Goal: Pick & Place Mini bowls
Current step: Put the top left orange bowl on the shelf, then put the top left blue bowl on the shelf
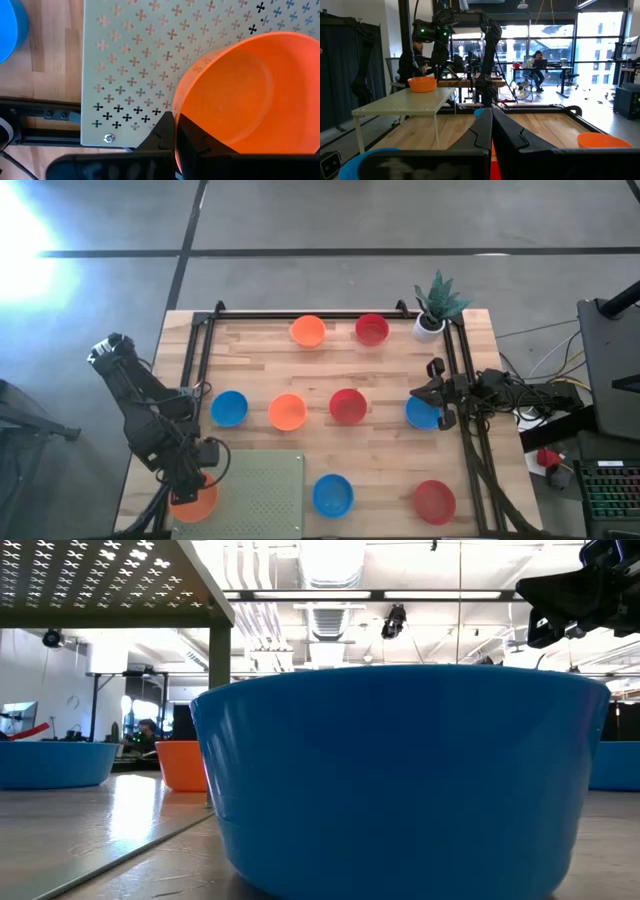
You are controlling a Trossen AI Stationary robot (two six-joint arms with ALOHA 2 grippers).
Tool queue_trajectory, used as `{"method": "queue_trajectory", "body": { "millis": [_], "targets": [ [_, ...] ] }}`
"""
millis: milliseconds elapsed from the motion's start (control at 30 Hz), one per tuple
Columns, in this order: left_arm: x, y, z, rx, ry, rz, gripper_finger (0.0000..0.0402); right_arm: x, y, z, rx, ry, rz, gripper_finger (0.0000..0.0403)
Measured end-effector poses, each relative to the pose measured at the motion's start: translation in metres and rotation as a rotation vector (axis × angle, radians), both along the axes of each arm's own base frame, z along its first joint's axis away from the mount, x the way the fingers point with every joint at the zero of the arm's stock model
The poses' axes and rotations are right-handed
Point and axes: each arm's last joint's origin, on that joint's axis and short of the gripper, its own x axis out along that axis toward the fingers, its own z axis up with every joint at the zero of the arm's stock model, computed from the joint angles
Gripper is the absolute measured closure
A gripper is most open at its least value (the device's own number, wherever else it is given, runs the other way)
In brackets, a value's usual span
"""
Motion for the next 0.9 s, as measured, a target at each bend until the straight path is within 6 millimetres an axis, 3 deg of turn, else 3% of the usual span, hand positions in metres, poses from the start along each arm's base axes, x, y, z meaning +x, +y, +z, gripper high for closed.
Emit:
{"method": "queue_trajectory", "body": {
  "millis": [267, 600, 900],
  "targets": [
    [-0.0001, 0.0004, -0.0001, 0.005, 0.005, 0.022, 0.0394, 0.0, 0.0, 0.0, 0.0, 0.0, -0.001, 0.0394],
    [-0.0004, 0.0009, -0.0008, 0.015, 0.008, 0.019, 0.032, 0.0, 0.0, 0.0, 0.0, 0.0, -0.001, 0.0394],
    [-0.0013, 0.0019, 0.0007, 0.003, 0.004, 0.016, 0.0317, 0.0, -0.0001, 0.0, 0.0, 0.0, -0.002, 0.0394]
  ]
}}
